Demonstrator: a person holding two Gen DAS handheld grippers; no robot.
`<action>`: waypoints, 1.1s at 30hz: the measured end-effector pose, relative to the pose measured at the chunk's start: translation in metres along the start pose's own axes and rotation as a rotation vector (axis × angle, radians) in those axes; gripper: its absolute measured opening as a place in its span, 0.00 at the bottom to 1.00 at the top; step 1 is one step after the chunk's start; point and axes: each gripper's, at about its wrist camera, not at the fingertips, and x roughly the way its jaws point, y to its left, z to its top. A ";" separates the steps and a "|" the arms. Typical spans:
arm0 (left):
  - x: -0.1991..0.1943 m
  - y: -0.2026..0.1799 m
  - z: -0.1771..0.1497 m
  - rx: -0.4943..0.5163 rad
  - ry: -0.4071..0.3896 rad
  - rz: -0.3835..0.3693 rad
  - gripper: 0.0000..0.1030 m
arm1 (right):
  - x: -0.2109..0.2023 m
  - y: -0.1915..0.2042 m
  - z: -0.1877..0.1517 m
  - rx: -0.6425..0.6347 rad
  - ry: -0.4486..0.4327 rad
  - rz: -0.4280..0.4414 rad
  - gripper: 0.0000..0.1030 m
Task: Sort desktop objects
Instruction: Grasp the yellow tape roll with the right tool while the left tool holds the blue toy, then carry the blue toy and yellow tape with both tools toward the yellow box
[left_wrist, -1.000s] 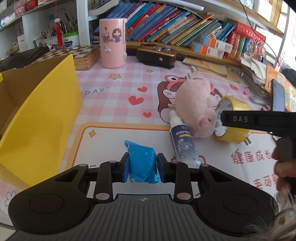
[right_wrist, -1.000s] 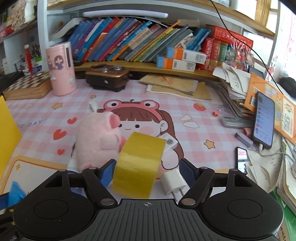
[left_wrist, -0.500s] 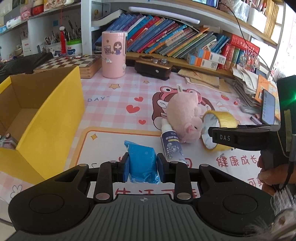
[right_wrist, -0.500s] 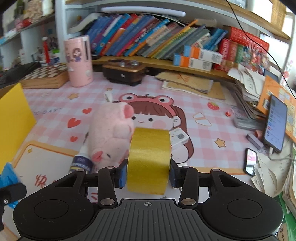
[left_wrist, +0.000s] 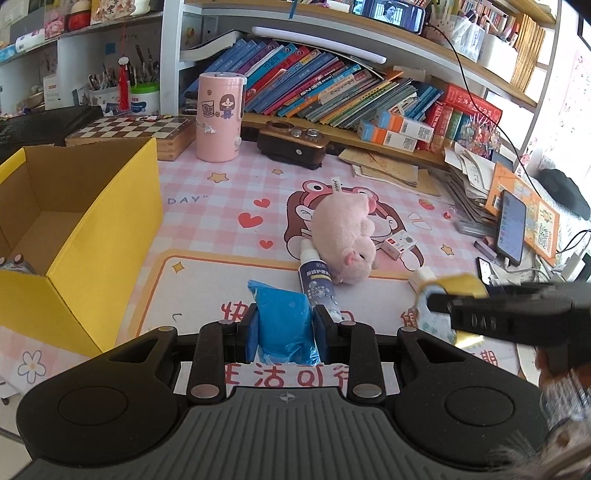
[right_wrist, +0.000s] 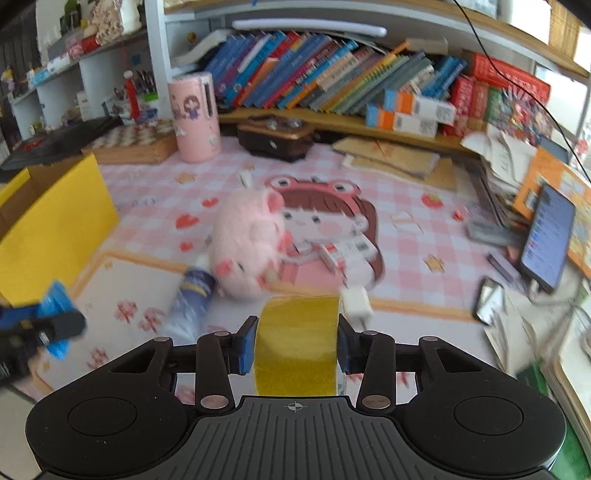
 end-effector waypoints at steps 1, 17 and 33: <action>-0.001 0.000 -0.001 -0.001 0.001 -0.002 0.27 | 0.000 -0.002 -0.005 -0.004 0.008 -0.013 0.41; -0.010 -0.007 -0.005 0.014 0.013 -0.017 0.27 | -0.004 -0.007 -0.031 -0.073 0.032 -0.058 0.42; -0.049 0.010 -0.007 0.003 -0.045 -0.090 0.26 | -0.052 0.024 -0.025 -0.054 -0.007 0.009 0.41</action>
